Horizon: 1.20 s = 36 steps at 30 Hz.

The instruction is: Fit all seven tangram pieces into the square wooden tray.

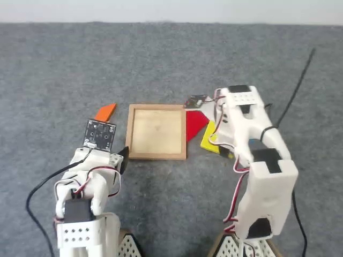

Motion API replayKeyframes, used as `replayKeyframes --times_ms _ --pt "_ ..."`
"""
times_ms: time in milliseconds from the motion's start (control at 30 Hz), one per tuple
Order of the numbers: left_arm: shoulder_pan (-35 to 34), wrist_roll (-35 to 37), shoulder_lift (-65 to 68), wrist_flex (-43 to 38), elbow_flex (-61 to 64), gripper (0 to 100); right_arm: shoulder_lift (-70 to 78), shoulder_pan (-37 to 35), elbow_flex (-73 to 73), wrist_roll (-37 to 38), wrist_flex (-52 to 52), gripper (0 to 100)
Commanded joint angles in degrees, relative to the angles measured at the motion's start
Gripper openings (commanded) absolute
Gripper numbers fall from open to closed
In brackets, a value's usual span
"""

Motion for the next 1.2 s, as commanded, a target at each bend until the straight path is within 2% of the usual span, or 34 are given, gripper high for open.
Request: replayKeyframes --times_ms 0,200,233,300,400,567,700,867,1167 --pt "0.4 -2.1 -0.5 -0.4 0.7 24 -2.9 4.4 0.1 6.2 0.9 6.5" --pt "0.3 -1.8 -0.4 -2.7 1.7 24 -11.2 5.3 0.2 6.2 4.3 7.2" --pt "0.2 -1.8 -0.5 -2.7 1.7 24 -12.1 4.0 0.2 3.1 4.6 8.0" --pt "0.2 -1.8 -0.5 -2.7 1.7 24 -13.1 0.6 0.3 -7.9 3.6 12.1" --pt "0.2 -1.7 -0.5 -2.7 1.7 24 -12.4 -5.7 1.8 -21.9 -1.4 20.8" --pt "0.1 0.3 -0.5 -6.5 4.1 24 -8.3 -14.6 2.5 -33.8 -5.6 32.9" --pt "-2.5 0.8 -0.5 -9.3 4.9 24 -4.8 -17.9 -2.2 -40.9 -5.5 36.6" --pt "-2.9 2.1 -0.5 -9.6 5.0 24 1.0 -13.8 -7.6 -46.9 -5.6 36.6" --pt "-2.8 2.0 -0.5 -9.6 5.0 24 8.8 -11.5 -16.4 -47.6 -0.4 36.5"
